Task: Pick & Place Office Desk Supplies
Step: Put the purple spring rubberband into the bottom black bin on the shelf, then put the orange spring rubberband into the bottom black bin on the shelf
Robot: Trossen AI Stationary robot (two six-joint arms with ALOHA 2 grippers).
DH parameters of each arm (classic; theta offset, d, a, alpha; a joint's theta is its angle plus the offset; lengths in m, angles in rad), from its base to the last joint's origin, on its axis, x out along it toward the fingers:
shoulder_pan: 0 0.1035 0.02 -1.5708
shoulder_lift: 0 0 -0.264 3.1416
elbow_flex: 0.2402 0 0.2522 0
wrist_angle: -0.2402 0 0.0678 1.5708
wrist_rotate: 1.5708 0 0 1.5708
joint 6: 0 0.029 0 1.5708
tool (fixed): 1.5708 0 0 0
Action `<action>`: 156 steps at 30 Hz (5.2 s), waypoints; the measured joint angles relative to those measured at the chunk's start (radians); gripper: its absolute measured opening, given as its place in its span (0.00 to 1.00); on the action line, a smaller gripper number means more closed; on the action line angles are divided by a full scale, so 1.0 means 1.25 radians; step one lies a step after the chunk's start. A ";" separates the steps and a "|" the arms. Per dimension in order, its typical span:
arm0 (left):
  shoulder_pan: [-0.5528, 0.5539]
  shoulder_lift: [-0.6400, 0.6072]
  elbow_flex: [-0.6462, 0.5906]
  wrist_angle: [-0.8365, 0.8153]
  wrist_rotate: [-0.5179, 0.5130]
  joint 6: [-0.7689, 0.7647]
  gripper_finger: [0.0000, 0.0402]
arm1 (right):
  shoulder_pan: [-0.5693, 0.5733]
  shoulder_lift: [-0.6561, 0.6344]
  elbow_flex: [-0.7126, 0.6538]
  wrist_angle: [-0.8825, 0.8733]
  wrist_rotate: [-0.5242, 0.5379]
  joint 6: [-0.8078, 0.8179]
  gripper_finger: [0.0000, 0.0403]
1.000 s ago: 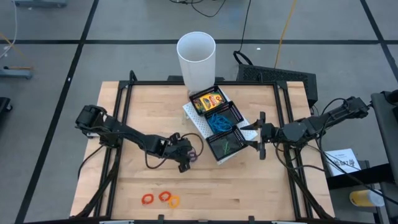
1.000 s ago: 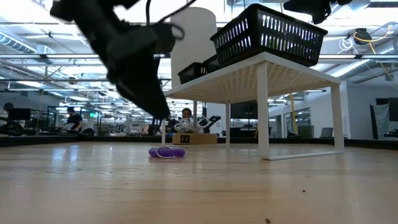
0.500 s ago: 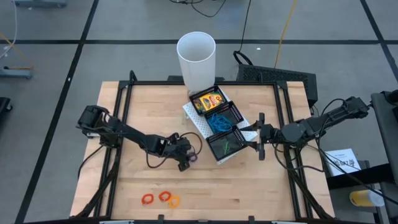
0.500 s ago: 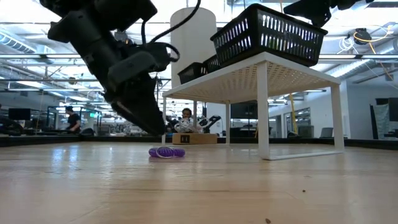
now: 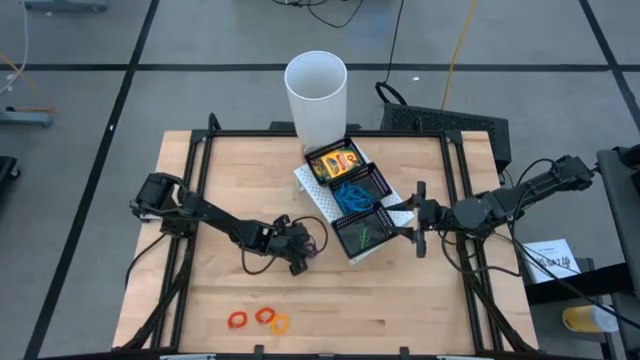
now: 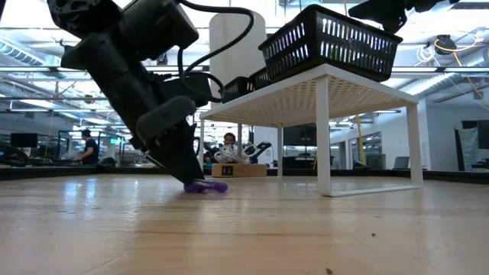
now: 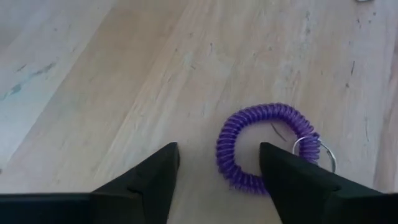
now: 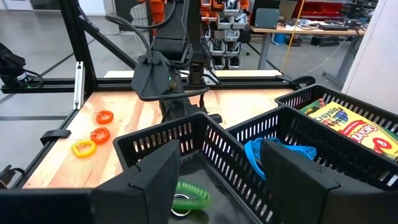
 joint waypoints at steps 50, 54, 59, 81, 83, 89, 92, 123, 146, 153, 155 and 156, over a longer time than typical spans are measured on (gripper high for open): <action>-0.059 -0.390 -0.003 0.425 -0.186 0.714 0.04 | -0.079 0.353 -0.001 0.585 -0.106 -0.052 0.52; -0.059 -0.390 -0.002 0.451 -0.152 0.724 0.02 | -0.093 0.383 -0.001 0.638 -0.134 -0.051 0.52; -0.051 -0.361 0.000 0.496 -0.146 0.717 0.03 | -0.105 0.405 0.000 0.676 -0.173 -0.050 0.52; -0.024 -0.224 0.128 0.467 -0.072 0.745 0.05 | -0.108 0.412 0.000 0.667 -0.272 -0.029 0.42; -0.024 -0.224 0.128 0.466 -0.084 0.745 0.06 | -0.108 0.412 0.000 0.667 -0.276 -0.031 0.36; -0.024 -0.224 0.128 0.463 -0.086 0.744 0.03 | -0.108 0.408 0.000 0.664 -0.277 -0.043 0.16; -0.024 -0.224 0.128 0.461 -0.086 0.741 0.02 | -0.108 0.408 0.000 0.663 -0.277 -0.059 0.07; -0.124 -0.574 0.129 -0.090 -0.256 0.425 0.63 | -0.115 0.262 0.211 0.083 -0.276 -0.011 0.04; -0.087 -0.583 0.069 -0.288 -0.371 0.121 0.64 | -0.108 0.258 0.289 -0.329 -0.253 0.081 0.19; -0.087 -0.584 0.068 -0.290 -0.357 0.117 0.64 | -0.105 0.258 0.289 -0.320 -0.250 0.074 0.39; -0.087 -0.584 0.068 -0.291 -0.320 0.104 0.64 | -0.105 0.258 0.289 -0.319 -0.250 0.072 0.43; -0.087 -0.584 0.068 -0.292 -0.287 0.103 0.64 | -0.105 0.258 0.289 -0.317 -0.250 0.072 0.44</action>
